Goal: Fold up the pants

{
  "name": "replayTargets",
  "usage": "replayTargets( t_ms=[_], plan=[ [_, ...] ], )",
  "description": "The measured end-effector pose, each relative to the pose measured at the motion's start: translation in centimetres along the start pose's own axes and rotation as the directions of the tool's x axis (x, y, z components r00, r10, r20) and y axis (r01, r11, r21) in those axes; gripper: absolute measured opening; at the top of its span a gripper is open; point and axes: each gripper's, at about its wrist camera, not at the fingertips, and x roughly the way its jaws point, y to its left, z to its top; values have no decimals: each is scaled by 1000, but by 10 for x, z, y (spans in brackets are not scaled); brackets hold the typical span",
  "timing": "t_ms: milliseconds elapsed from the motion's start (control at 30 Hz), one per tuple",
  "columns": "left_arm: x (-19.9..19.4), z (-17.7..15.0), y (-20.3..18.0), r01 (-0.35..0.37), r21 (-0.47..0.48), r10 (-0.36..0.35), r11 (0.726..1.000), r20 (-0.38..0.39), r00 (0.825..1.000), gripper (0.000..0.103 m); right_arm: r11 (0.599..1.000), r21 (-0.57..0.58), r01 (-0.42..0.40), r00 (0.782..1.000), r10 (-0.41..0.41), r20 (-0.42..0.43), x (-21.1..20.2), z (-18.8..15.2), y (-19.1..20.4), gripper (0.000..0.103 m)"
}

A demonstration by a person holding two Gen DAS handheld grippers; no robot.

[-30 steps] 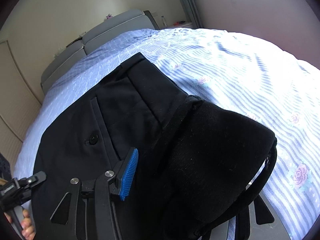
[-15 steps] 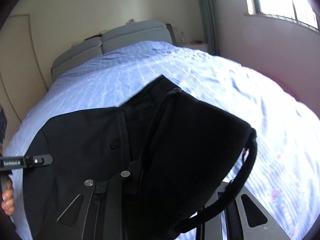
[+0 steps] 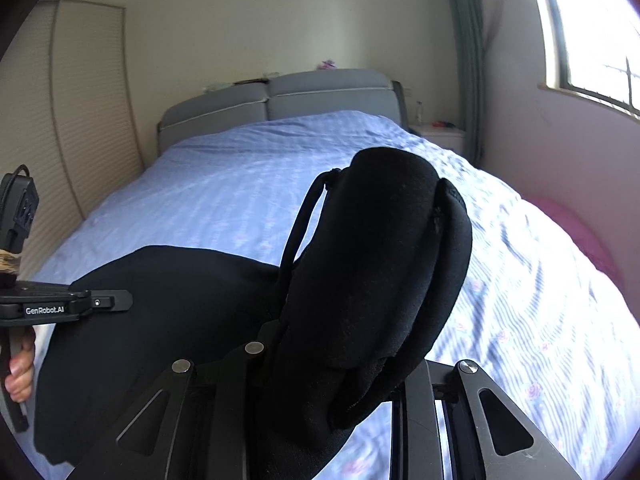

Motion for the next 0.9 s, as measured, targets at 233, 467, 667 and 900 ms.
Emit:
replayTargets(
  t_ms=[233,467,667,900],
  plan=[
    [-90,-33,22,-30,-7,30,1000,70,997,8,992,-116,-58,997,62,35,-57,8,67,25],
    [-171,-59,62,-82,-20,84,996,146,986,8,975,-190,-115,989,129,67,-107,14,146,25],
    [-235,-87,118,-146,-49,152,988,202,967,8,958,-221,-183,975,205,84,-128,14,224,25],
    [-298,-126,214,-271,-124,292,955,214,932,8,919,-255,-302,944,325,54,-116,4,328,25]
  ],
)
